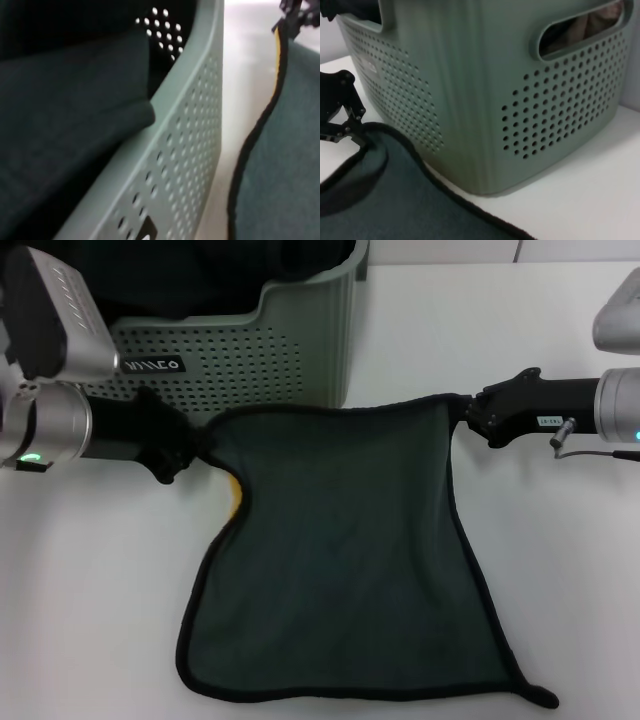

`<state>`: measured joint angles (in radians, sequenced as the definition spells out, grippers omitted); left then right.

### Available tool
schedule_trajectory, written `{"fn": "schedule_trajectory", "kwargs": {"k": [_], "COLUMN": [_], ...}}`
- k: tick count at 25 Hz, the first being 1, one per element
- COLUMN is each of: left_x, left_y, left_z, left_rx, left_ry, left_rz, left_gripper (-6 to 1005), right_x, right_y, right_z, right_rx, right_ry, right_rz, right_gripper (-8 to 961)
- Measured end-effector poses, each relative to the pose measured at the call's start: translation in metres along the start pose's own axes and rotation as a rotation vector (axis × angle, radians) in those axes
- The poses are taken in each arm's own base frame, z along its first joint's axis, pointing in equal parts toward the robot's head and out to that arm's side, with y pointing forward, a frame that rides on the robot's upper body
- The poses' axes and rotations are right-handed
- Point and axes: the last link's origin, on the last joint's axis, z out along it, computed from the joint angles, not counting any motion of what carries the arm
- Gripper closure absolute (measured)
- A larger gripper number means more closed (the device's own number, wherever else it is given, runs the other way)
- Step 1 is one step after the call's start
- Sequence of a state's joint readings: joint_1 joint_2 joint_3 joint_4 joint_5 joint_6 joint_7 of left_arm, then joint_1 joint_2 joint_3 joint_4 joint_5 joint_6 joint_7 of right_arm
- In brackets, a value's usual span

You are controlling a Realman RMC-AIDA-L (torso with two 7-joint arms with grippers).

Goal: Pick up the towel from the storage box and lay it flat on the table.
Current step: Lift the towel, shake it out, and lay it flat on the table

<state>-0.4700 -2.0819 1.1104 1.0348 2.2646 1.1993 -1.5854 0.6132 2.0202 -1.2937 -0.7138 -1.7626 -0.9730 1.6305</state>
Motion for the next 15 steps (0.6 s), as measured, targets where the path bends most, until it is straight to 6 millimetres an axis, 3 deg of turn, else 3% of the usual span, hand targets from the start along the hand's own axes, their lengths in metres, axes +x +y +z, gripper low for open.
{"fn": "schedule_trajectory", "kwargs": {"k": [15], "left_x": [0.0041], "left_y": [0.0035], "left_z": [0.0059], "left_rx": [0.124], "left_ry": [-0.05], "left_rz": [0.223], "left_gripper": [981], "right_x": [-0.0006], "right_y": [-0.0069], "right_z": [0.0022], "right_rx": [0.048], "right_ry": [0.001], "right_rz": [0.001], "right_gripper": [912]}}
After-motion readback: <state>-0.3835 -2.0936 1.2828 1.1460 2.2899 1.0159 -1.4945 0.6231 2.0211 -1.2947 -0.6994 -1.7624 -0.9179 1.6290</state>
